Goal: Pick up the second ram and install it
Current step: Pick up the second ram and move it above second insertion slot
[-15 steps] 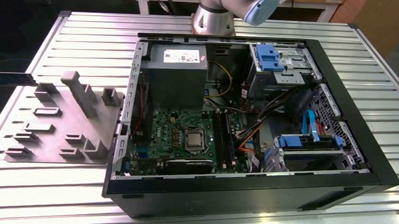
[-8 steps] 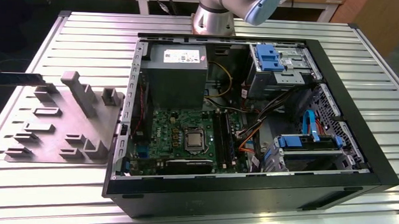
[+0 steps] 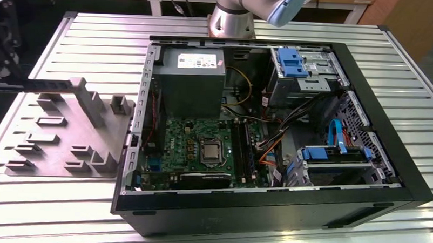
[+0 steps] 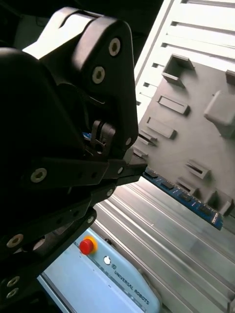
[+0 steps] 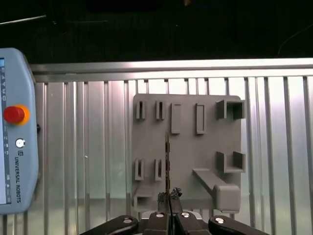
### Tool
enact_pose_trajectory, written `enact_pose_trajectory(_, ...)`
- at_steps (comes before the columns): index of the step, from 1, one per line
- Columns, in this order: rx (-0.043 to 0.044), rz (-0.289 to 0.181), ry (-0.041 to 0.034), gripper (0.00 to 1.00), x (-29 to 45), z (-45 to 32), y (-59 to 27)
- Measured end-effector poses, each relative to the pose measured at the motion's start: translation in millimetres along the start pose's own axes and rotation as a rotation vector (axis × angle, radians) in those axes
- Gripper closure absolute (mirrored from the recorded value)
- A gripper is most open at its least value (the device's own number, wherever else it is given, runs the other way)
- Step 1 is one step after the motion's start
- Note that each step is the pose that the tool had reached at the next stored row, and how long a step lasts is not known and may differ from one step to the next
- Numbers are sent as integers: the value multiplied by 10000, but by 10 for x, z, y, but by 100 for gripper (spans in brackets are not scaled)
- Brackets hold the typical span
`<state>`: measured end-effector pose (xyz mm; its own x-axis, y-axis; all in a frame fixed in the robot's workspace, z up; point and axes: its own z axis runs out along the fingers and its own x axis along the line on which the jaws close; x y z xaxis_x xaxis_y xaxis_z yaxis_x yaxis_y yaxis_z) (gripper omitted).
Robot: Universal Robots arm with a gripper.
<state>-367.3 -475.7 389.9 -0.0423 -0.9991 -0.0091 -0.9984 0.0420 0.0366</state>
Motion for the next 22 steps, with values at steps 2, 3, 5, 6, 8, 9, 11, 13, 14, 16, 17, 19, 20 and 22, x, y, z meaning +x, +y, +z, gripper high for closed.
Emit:
enact_pose_trajectory(2,0,-1,-9,89,-4,-1,-90)
enact_pose_trajectory(3,-1,-1,-13,89,-6,-2,-139)
enact_pose_trajectory(5,-1,0,-19,89,-10,-4,-227)
enact_pose_trajectory(6,-2,0,-22,89,-12,-5,-272)
enact_pose_trajectory(8,-4,-2,-23,89,-15,-8,-362)
enact_pose_trajectory(9,-4,-1,-24,89,-17,-9,-411)
enact_pose_trajectory(11,-5,0,-25,89,-22,-9,-500)
enact_pose_trajectory(13,-7,-1,-23,89,-25,-11,-591)
enact_pose_trajectory(14,-8,-2,-24,89,-27,-12,-636)
enact_pose_trajectory(16,-10,0,-24,89,-31,-12,-728)
enact_pose_trajectory(17,-11,0,-24,89,-33,-13,-773)
enact_pose_trajectory(19,-13,-2,-23,89,-36,-14,-863)
enact_pose_trajectory(20,-14,0,-24,89,-38,-14,-908)
enact_pose_trajectory(22,-17,0,-23,89,-42,-15,-1002)
